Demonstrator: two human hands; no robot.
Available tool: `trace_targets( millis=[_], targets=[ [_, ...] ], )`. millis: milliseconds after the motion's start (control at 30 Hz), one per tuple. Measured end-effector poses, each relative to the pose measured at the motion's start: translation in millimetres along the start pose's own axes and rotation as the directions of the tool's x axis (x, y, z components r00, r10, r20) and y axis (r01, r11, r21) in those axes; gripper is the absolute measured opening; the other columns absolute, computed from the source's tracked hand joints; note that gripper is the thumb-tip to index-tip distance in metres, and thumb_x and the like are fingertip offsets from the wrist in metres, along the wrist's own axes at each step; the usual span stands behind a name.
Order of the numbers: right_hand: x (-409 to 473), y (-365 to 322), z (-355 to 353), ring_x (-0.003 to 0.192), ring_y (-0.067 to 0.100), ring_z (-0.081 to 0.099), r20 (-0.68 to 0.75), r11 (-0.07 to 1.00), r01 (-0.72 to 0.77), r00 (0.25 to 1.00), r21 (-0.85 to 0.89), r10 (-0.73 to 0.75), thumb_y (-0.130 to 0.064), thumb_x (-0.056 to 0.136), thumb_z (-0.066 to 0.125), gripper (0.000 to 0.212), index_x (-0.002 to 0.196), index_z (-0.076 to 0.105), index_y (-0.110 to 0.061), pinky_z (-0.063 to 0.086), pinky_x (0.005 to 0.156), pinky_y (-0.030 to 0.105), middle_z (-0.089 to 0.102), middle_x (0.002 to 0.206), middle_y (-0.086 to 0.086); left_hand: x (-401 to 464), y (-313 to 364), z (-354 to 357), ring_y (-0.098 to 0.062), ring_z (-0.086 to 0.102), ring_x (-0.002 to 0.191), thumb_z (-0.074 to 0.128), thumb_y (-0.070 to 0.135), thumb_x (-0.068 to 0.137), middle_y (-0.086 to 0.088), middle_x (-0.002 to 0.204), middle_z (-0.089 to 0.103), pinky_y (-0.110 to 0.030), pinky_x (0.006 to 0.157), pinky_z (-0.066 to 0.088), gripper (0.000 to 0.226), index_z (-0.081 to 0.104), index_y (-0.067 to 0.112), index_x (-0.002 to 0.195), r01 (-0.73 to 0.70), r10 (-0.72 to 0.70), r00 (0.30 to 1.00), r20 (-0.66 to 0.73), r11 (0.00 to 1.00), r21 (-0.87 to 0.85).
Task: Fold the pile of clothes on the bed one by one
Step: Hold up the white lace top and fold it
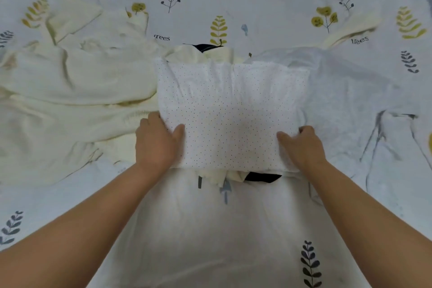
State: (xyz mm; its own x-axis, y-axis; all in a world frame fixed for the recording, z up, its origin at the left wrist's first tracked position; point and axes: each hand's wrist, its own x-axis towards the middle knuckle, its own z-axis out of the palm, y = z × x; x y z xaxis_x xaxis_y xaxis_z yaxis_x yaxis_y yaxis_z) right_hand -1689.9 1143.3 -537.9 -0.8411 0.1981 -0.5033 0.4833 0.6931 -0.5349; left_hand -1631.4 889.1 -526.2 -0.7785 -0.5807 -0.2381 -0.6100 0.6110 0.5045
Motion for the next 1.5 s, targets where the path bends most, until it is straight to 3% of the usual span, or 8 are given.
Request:
trace_targets(
  millis=[200, 400, 633, 833, 1000, 1200, 1333, 1500],
  targets=[
    [-19.7, -4.2, -9.4, 0.068, 0.022, 0.046, 0.046, 0.994, 0.054, 0.997, 0.100, -0.058, -0.010, 0.084, 0.058, 0.013, 0.075, 0.050, -0.004, 0.038, 0.060, 0.031, 0.048, 0.073, 0.012, -5.3, 9.2, -11.7, -0.030, 0.056, 0.087, 0.046, 0.008, 0.090, -0.012, 0.097, 0.059, -0.034, 0.072, 0.042, 0.031, 0.043, 0.004, 0.121, -0.033, 0.039, 0.999, 0.030, 0.985, -0.170],
    [-90.2, 32.2, -24.0, 0.070, 0.020, 0.061, 0.114, 0.989, 0.057, 0.991, 0.134, -0.073, -0.012, 0.086, 0.058, 0.011, 0.078, 0.063, -0.007, 0.044, 0.058, 0.024, 0.066, 0.076, 0.007, -75.0, -25.8, -35.7, 0.000, 0.051, 0.067, 0.046, 0.009, 0.090, 0.017, 0.080, 0.053, -0.015, 0.055, 0.035, 0.021, 0.045, 0.024, 0.105, -0.096, 0.109, 0.993, 0.042, 0.966, -0.241],
    [-163.3, 106.7, 1.0, 0.071, -0.006, 0.050, 0.386, 0.988, 0.037, 0.922, -0.147, 0.022, -0.025, 0.089, 0.057, 0.025, 0.113, 0.053, -0.031, 0.036, 0.060, 0.005, 0.053, 0.083, -0.022, -170.1, -122.6, -25.5, -0.011, 0.054, 0.071, 0.054, 0.005, 0.088, 0.005, 0.080, 0.060, -0.030, 0.062, 0.036, 0.023, 0.050, 0.024, 0.101, 0.199, -0.160, 0.956, 0.248, 0.970, -0.140],
    [-151.2, 102.7, 11.7, 0.093, 0.013, 0.053, 0.082, 0.993, -0.097, 0.992, 0.064, 0.091, -0.047, 0.084, 0.060, 0.060, 0.132, 0.035, -0.021, 0.042, 0.083, 0.031, 0.057, 0.106, -0.004, -147.4, -111.9, -15.3, -0.009, 0.044, 0.060, 0.062, 0.033, 0.085, 0.005, 0.068, 0.047, -0.024, 0.052, 0.032, 0.026, 0.042, 0.020, 0.073, 0.156, -0.141, 0.986, 0.093, 0.971, -0.183],
    [-114.3, 78.9, 22.3, 0.055, 0.010, 0.033, -0.039, 0.985, 0.019, 0.999, 0.172, -0.013, -0.021, 0.091, 0.057, 0.031, 0.069, 0.036, -0.016, 0.027, 0.052, 0.023, 0.038, 0.063, -0.004, -109.7, -101.1, -3.5, -0.014, 0.023, 0.052, 0.054, 0.019, 0.092, 0.001, 0.056, 0.027, -0.026, 0.050, 0.020, 0.042, 0.027, 0.015, 0.061, 0.173, -0.182, 0.983, -0.006, 0.943, -0.283],
    [-110.4, 74.2, 30.8, 0.088, 0.025, 0.055, -0.174, 1.000, -0.007, 0.985, 0.029, 0.012, -0.021, 0.090, 0.056, 0.040, 0.124, 0.041, -0.008, 0.046, 0.078, 0.040, 0.056, 0.102, 0.011, -111.8, -84.1, -0.3, -0.036, 0.042, 0.122, 0.054, 0.019, 0.090, -0.024, 0.132, 0.043, -0.046, 0.099, 0.036, 0.046, 0.041, -0.002, 0.128, -0.003, 0.006, 0.974, -0.228, 1.000, 0.013],
    [-133.3, 76.1, 52.0, 0.138, 0.035, 0.023, -0.214, 0.886, 0.276, 0.904, -0.372, -0.371, -0.038, 0.089, 0.051, 0.074, 0.149, 0.013, -0.015, 0.025, 0.107, 0.049, 0.022, 0.150, 0.022, -143.3, -78.2, 26.7, -0.040, 0.028, 0.136, 0.034, 0.042, 0.094, -0.024, 0.149, 0.027, -0.057, 0.109, 0.023, 0.061, 0.025, 0.011, 0.145, -0.523, 0.518, 0.849, 0.108, 0.790, 0.321],
    [-127.7, 101.2, 75.3, 0.129, 0.018, -0.040, 0.218, 0.663, 0.400, 0.914, -0.632, -0.343, -0.062, 0.088, 0.004, 0.063, 0.133, -0.033, -0.037, -0.015, 0.110, 0.049, -0.040, 0.142, 0.001, -139.7, -96.7, 48.5, -0.028, -0.030, 0.136, -0.019, 0.065, 0.079, -0.001, 0.152, -0.023, -0.045, 0.111, -0.018, 0.066, -0.022, 0.037, 0.139, -0.537, 0.365, 0.834, 0.413, 0.711, 0.455]
  ],
)
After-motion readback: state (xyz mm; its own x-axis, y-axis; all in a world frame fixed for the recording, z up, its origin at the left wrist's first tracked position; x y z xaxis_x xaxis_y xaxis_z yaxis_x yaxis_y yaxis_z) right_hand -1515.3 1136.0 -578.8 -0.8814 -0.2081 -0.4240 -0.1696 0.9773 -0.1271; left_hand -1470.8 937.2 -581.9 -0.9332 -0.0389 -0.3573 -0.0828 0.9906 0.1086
